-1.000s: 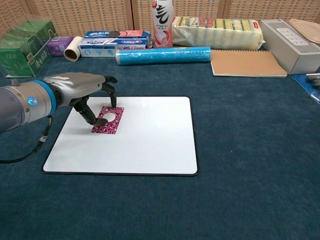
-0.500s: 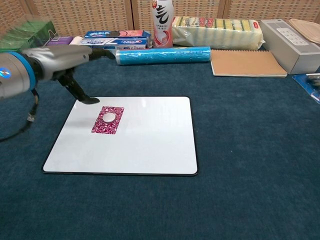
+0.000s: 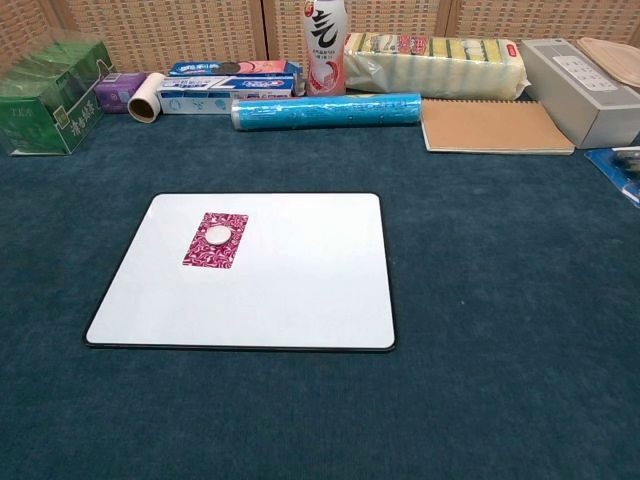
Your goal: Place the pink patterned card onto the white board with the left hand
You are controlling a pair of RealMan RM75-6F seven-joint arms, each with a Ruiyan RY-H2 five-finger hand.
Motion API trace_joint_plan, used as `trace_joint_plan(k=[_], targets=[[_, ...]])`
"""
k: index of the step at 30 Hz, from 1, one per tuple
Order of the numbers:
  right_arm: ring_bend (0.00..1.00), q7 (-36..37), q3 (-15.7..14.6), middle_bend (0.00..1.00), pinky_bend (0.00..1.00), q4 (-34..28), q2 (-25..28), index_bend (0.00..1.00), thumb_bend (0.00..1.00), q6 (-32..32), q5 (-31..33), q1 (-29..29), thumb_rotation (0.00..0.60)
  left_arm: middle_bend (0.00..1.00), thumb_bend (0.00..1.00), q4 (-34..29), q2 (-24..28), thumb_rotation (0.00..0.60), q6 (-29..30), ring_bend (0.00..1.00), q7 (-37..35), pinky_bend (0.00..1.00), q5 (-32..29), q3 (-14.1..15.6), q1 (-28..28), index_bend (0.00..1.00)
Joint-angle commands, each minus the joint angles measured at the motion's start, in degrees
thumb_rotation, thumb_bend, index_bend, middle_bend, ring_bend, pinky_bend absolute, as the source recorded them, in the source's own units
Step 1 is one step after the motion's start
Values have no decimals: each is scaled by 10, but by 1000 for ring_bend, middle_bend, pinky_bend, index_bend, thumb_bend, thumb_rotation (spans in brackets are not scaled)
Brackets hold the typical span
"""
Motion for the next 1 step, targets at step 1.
trace_joint_plan(k=[1], targets=[[54, -22, 6, 29, 165, 1, -5, 172, 43, 14, 4, -4, 600, 0, 84, 21, 42, 600, 85, 0, -85, 34, 77, 56, 91, 0]])
